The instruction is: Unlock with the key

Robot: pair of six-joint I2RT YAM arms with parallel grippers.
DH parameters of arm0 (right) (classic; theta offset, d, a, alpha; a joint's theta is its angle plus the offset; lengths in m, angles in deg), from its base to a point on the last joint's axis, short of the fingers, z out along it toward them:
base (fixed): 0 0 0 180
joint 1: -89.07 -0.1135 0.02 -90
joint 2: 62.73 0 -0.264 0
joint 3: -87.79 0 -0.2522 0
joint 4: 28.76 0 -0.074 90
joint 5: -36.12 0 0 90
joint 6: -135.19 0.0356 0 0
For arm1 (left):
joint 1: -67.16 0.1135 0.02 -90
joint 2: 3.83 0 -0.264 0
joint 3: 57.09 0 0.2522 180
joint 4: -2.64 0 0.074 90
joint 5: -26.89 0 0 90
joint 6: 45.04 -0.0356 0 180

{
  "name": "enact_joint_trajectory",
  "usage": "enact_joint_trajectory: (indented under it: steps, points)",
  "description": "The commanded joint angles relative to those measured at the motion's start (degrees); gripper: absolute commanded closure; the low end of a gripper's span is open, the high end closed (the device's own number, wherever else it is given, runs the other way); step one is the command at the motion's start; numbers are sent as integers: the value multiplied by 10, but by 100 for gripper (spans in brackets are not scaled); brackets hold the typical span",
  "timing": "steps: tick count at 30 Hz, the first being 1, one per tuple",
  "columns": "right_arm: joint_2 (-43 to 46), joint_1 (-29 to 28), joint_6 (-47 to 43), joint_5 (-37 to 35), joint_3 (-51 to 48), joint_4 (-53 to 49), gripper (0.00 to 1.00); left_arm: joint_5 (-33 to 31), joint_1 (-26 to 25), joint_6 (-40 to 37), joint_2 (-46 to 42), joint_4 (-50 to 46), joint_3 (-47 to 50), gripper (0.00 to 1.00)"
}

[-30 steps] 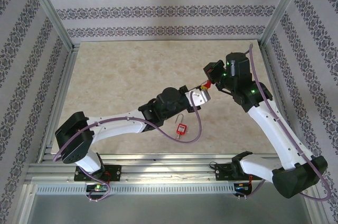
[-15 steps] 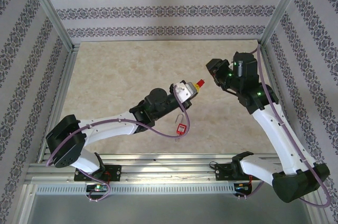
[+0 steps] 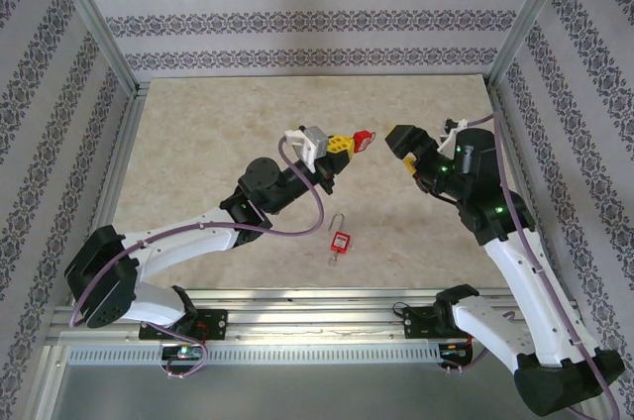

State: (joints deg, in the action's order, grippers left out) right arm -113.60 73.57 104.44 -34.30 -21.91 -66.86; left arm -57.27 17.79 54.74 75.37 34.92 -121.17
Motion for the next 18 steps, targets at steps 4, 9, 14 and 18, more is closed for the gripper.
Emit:
enact_joint_trajectory:
  steps: [4,9,14,18]
  points:
    - [-3,-8,17,40,-22,114,2,33,7,116,1,136,22,100]
    - [-5,-34,-9,35,-17,148,2,38,7,150,15,162,23,100]
    - [8,-39,-93,49,-16,125,5,40,8,167,9,146,14,100]
    - [30,-31,-134,61,-39,129,7,42,8,176,-1,136,13,100]
